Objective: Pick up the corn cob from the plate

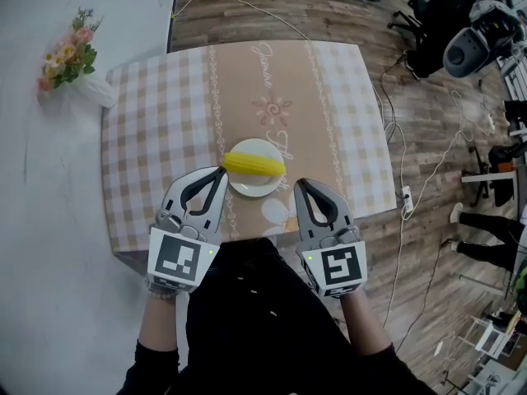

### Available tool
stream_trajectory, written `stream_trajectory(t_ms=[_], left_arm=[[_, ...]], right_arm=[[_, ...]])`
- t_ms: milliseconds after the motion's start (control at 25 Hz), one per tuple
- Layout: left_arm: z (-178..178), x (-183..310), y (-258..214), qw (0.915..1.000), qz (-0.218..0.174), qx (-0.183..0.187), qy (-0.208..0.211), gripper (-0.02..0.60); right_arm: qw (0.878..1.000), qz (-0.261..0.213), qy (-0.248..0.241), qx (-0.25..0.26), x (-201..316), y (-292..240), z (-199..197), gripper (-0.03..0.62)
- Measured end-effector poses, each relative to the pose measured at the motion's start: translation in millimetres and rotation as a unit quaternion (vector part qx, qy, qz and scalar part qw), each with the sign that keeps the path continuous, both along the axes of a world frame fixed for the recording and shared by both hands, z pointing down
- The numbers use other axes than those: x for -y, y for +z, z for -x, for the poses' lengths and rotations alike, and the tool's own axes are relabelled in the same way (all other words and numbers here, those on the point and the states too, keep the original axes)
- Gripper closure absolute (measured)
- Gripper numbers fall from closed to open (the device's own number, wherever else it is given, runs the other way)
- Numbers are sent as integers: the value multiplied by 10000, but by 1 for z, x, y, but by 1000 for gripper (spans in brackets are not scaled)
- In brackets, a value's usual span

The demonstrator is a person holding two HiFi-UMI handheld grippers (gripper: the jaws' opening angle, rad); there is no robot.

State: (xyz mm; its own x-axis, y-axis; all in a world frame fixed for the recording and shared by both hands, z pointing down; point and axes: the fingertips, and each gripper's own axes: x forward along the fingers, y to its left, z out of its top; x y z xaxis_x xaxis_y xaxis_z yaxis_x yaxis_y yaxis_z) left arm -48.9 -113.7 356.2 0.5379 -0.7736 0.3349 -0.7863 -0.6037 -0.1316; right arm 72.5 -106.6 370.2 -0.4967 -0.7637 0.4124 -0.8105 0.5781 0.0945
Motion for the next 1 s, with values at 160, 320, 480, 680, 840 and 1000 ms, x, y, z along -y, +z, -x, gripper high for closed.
stream_trajectory(t_ms=[160, 320, 480, 680, 840, 1000], left_arm=[[3, 8, 26, 9992, 104, 350, 142, 571], [5, 15, 49, 9982, 369, 413, 214, 569], [8, 20, 70, 9966, 602, 491, 278, 532], [9, 23, 104, 9925, 978, 597, 435, 468], [9, 24, 130, 9881, 1255, 692, 555, 432], [7, 24, 150, 9828, 1313, 957, 879, 406]], right_arm=[[9999, 87, -63, -53, 8, 19, 0, 551], [9994, 274, -198, -106, 16, 38, 3, 551], [9981, 487, -328, -196, 21, 60, 9, 549], [9952, 724, -529, -383, 27, 86, 17, 452], [9917, 846, -752, -605, 31, 106, 20, 414], [9874, 939, -960, -833, 35, 124, 21, 391]])
